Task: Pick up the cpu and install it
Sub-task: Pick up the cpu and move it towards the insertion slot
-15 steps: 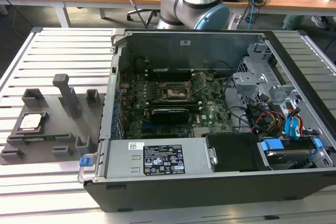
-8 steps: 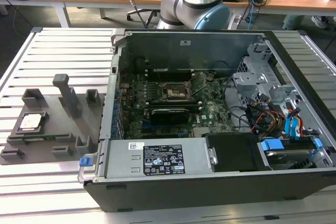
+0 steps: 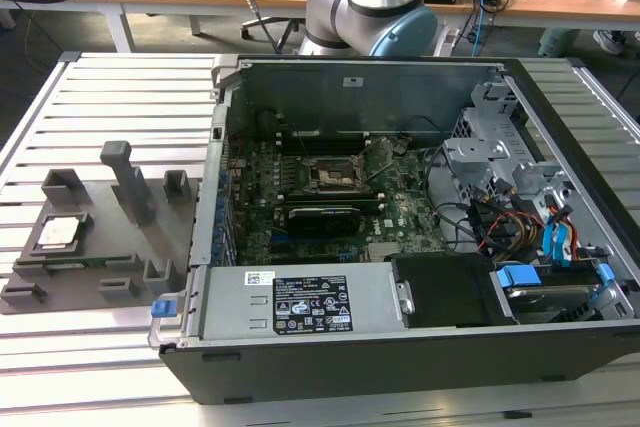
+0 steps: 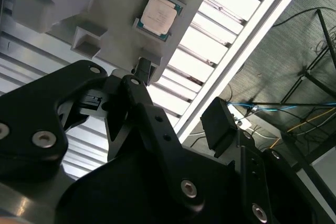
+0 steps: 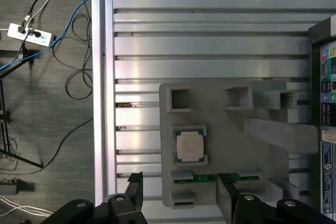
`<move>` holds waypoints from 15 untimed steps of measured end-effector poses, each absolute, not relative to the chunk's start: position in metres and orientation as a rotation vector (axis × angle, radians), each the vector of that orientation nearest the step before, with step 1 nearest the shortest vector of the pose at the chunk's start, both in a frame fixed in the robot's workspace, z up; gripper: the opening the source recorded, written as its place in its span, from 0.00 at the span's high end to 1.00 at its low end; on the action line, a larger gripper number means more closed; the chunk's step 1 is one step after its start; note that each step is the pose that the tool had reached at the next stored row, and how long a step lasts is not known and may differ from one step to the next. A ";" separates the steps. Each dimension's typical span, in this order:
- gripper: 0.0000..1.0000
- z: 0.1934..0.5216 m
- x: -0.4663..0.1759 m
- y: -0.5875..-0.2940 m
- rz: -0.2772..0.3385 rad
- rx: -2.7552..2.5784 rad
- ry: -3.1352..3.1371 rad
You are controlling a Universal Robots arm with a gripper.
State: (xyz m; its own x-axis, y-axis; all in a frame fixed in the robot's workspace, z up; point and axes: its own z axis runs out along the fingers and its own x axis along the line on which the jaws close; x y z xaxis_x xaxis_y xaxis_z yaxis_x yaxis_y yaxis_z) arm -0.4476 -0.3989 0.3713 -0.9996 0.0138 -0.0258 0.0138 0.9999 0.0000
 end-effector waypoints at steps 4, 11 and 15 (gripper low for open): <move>0.34 0.370 -0.448 -0.399 0.000 0.022 3.116; 0.34 0.368 -0.448 -0.399 0.000 0.022 3.116; 0.34 0.367 -0.448 -0.399 0.000 0.022 3.116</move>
State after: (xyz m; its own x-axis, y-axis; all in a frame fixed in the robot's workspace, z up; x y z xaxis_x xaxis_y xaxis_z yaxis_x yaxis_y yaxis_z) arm -0.4476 -0.3988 0.3665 -0.9996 0.0138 -0.0257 0.0138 0.9999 0.0000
